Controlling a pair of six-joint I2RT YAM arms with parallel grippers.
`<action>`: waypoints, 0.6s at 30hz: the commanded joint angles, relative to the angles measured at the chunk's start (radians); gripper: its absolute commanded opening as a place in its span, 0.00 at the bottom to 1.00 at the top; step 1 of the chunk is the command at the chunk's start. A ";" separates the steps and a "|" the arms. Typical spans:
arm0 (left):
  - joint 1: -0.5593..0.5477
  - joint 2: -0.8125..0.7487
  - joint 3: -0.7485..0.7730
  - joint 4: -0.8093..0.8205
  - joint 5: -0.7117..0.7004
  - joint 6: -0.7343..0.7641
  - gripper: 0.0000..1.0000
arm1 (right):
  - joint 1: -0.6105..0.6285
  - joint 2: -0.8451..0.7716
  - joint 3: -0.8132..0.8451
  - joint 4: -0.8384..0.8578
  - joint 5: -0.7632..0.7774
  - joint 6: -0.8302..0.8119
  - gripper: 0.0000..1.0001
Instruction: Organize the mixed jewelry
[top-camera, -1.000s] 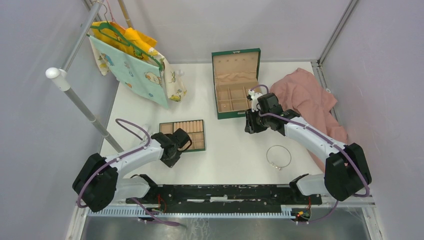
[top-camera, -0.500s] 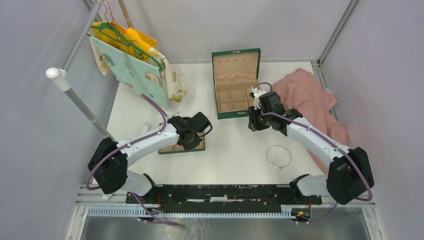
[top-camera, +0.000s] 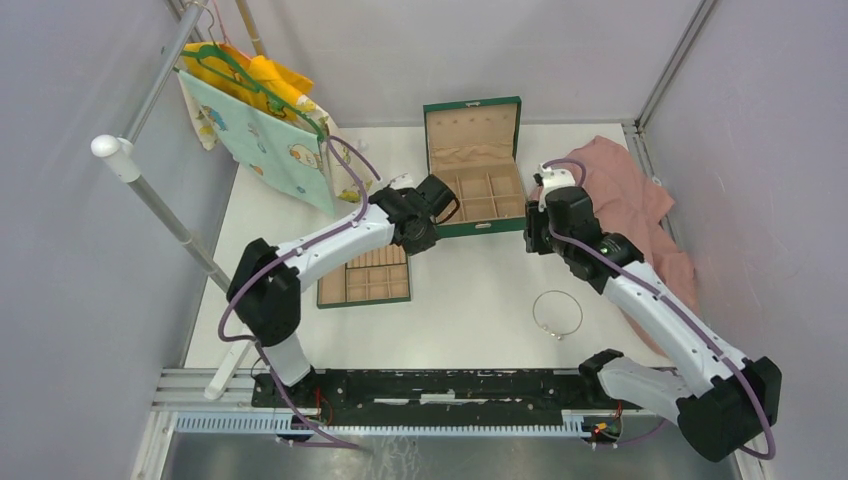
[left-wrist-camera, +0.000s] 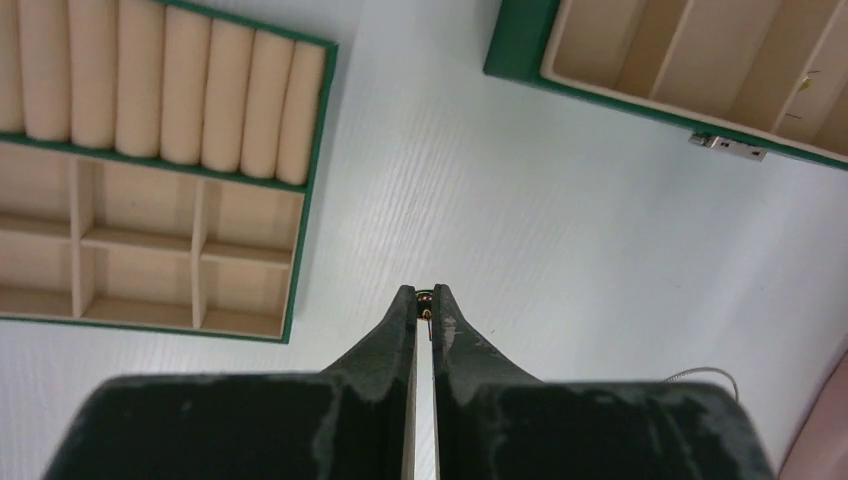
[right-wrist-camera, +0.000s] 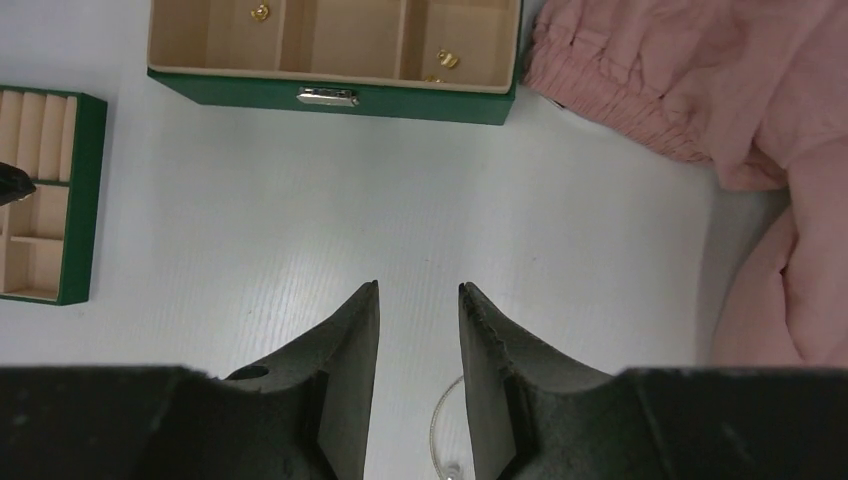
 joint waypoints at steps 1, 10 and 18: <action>0.029 0.062 0.101 0.068 0.031 0.125 0.08 | -0.010 -0.039 -0.024 -0.036 0.095 0.039 0.41; 0.073 0.161 0.234 0.096 0.086 0.210 0.08 | -0.202 0.160 0.087 0.019 -0.137 0.016 0.42; 0.095 0.217 0.311 0.095 0.122 0.273 0.08 | -0.229 0.453 0.309 0.046 -0.120 -0.032 0.45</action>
